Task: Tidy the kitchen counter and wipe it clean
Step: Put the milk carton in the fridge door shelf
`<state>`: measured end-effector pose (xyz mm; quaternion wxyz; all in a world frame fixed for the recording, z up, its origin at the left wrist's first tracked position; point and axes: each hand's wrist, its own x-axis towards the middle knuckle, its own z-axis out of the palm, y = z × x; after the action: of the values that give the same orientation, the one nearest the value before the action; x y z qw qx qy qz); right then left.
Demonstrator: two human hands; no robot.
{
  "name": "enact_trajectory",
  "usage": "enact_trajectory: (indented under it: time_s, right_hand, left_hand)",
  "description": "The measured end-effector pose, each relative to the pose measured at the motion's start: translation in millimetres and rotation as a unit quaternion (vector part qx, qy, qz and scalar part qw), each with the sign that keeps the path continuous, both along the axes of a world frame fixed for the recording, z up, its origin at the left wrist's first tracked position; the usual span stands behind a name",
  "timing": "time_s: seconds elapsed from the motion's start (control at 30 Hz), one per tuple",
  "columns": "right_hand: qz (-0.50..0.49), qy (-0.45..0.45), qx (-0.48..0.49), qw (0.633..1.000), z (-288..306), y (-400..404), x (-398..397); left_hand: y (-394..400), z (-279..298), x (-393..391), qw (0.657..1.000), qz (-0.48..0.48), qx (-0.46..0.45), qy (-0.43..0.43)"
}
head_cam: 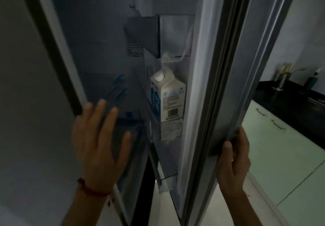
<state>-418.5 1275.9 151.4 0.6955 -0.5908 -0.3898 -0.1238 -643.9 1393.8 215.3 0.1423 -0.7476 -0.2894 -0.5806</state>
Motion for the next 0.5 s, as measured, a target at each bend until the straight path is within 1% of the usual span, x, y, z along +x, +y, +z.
enact_trajectory:
  time_s: [0.07,0.13,0.2,0.27,0.37,0.5]
  right_hand:
    - [0.011,-0.004,-0.008,1.0,2,7,-30]
    - [0.031,-0.006,-0.012,0.999,2,15,-55]
    - [0.053,-0.011,-0.022,0.998,2,23,-76]
    - [0.075,-0.01,-0.03,0.997,3,32,-92]
    - [0.114,-0.021,-0.026,0.993,2,46,-112]
    - [0.16,-0.074,-0.069,0.982,2,67,-151]
  left_hand:
    - [7,1,-27,0.998,0.025,0.008,-0.057]
    - [20,-1,-46,0.996,0.04,0.004,-0.076]
    - [35,-5,-60,0.996,0.036,-0.026,-0.073]
    - [46,-9,-69,0.997,0.034,-0.051,-0.049]
    - [53,-13,-74,0.998,0.034,-0.048,-0.02]
    - [55,-14,-75,0.998,0.027,-0.047,-0.017]
